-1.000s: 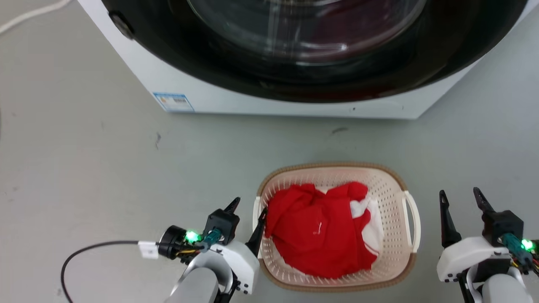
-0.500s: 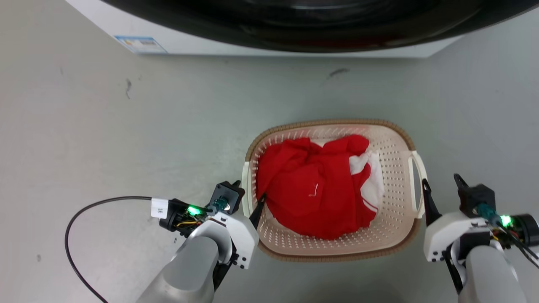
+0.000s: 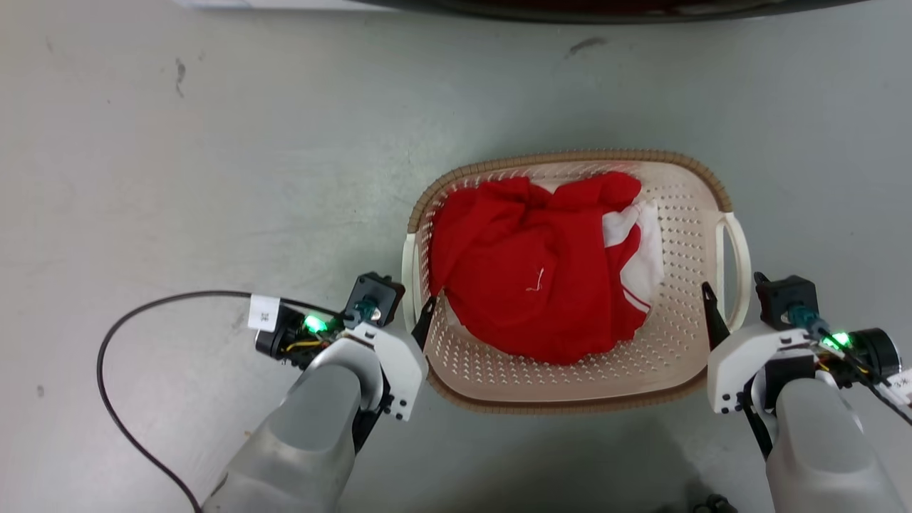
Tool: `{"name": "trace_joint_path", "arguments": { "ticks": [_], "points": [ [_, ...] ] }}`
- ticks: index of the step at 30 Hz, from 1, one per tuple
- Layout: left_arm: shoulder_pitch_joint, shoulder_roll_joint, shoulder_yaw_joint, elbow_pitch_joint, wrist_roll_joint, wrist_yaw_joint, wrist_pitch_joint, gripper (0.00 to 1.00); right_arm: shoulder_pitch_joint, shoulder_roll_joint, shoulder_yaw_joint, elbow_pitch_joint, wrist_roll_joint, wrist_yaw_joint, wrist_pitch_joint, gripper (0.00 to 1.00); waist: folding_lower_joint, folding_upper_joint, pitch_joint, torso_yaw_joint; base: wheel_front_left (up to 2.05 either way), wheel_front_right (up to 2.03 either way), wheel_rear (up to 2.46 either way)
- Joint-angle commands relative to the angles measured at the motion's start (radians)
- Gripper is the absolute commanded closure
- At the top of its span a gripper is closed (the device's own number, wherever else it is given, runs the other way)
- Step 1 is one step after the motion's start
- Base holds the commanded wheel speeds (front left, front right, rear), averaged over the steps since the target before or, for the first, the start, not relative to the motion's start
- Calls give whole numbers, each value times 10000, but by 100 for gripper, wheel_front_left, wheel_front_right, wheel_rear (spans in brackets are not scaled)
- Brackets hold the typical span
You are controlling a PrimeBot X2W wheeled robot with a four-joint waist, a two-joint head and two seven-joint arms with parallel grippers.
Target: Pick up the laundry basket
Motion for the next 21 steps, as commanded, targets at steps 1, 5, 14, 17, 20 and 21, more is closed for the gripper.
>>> {"name": "trace_joint_path", "arguments": {
  "ticks": [1,5,14,17,20,21],
  "points": [
    [-154,4,4,18,-2,50,-28,0,-220,5,-35,63,-50,-10,-21,0,-1,0,177,34,0,0,0],
    [-472,10,-88,88,-60,101,-26,0,-682,5,-270,535,-364,-10,-21,0,-1,0,614,100,0,0,0],
    [-745,25,-337,299,-274,65,-17,93,-1193,4,-518,891,-610,-10,-23,100,-1,0,1002,151,0,0,0],
    [-731,32,-440,387,-354,12,-17,100,-1184,4,-493,977,-612,-10,-19,100,-1,0,974,163,0,0,0],
    [-685,111,-605,455,-435,-32,-26,100,-1140,-42,-501,1062,-685,-19,-19,100,-1,0,827,190,0,0,0],
    [-637,79,-650,445,-484,-50,-31,100,-1097,-74,-513,1089,-709,-21,-19,100,-1,0,735,204,0,0,0]
  ]
}}
